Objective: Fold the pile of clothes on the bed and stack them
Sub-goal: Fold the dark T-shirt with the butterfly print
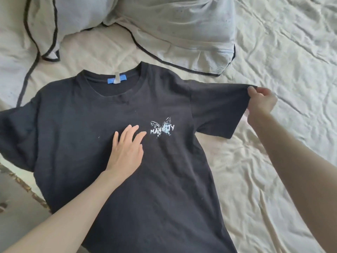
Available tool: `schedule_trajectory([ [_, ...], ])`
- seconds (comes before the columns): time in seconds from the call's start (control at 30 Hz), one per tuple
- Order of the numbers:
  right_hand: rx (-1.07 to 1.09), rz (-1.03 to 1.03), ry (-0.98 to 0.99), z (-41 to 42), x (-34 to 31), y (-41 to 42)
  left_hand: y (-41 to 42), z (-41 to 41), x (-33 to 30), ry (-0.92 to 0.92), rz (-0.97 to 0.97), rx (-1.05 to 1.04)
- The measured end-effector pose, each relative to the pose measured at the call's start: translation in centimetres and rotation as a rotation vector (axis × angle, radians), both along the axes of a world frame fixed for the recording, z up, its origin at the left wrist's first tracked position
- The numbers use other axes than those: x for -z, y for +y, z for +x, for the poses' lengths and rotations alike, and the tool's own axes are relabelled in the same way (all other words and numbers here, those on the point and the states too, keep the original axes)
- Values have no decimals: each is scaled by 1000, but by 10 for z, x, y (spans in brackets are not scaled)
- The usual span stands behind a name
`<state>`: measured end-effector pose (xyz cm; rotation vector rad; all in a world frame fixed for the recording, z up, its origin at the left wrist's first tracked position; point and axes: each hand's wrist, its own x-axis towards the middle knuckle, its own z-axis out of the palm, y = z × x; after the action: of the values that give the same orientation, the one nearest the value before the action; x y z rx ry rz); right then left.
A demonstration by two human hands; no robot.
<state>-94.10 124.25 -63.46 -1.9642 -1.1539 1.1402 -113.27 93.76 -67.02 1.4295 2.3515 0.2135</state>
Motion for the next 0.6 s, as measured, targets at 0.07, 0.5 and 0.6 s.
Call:
schedule_trajectory([
  [0.07, -2, 56, 2, 1, 0, 16, 13, -1, 3, 13, -58, 53],
  [0.5, -198, -424, -138, 14, 41, -50, 52, -1, 27, 60, -539, 183],
  [0.6, -52, -288, 60, 3, 29, -56, 55, -4, 19, -10, -565, 191],
])
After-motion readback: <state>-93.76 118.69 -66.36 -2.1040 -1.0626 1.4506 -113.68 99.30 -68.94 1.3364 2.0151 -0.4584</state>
